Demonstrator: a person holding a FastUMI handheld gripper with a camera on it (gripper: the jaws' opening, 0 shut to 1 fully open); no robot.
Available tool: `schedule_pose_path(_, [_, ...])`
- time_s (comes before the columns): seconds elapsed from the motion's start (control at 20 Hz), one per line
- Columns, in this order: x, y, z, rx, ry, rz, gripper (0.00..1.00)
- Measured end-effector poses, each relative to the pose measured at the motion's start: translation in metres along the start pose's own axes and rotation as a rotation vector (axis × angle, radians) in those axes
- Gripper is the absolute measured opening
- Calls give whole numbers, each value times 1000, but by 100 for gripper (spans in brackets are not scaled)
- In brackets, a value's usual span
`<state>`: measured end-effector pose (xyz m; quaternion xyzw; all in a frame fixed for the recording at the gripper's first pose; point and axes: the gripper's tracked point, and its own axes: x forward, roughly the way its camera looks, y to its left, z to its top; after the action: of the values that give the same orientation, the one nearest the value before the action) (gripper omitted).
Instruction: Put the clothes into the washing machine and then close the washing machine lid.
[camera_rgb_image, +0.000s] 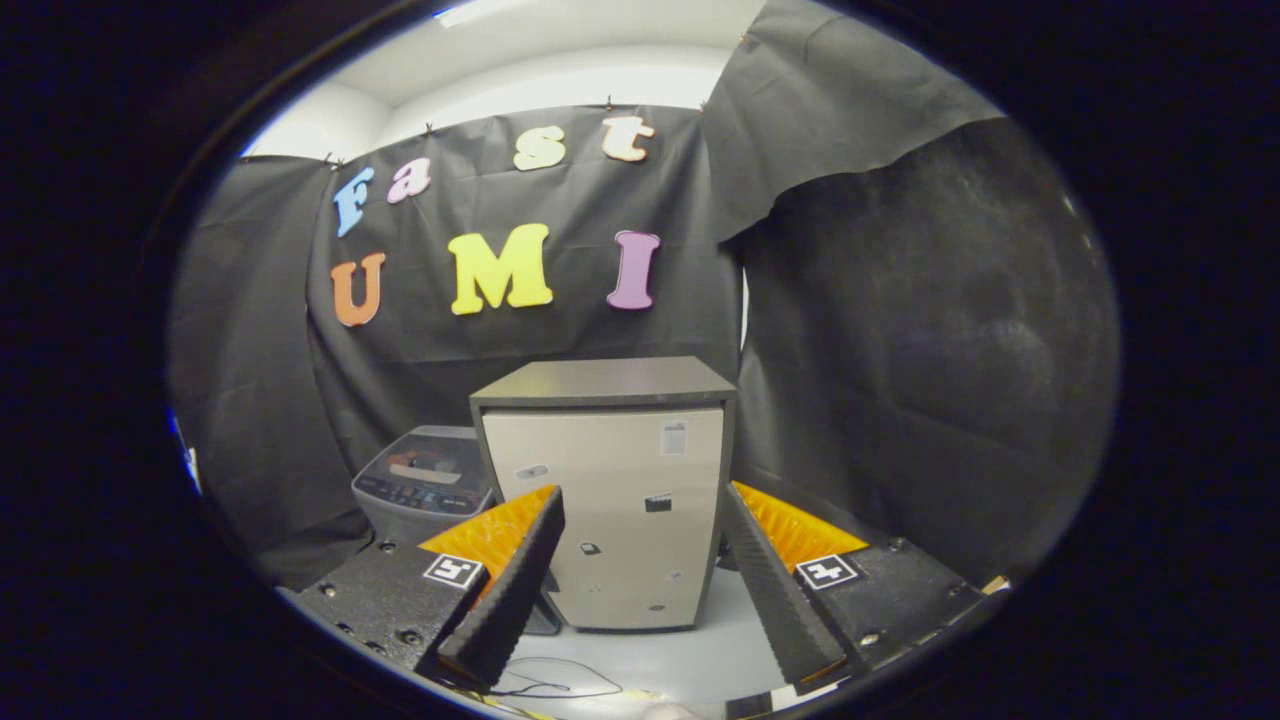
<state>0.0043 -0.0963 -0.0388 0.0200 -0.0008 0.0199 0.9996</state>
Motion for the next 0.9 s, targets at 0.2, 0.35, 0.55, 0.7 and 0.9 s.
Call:
schedule_pose_path(0.2, [-3,1,-1,-7,11,7,99])
schedule_pose_path(0.35, [-4,1,-2,-12,13,9,99])
schedule_pose_path(0.55, [-7,2,-2,-6,17,13,99])
schedule_pose_path(0.7, [-7,2,-3,-10,21,20,99])
schedule_pose_path(0.9, [-6,2,-1,-22,13,31,99])
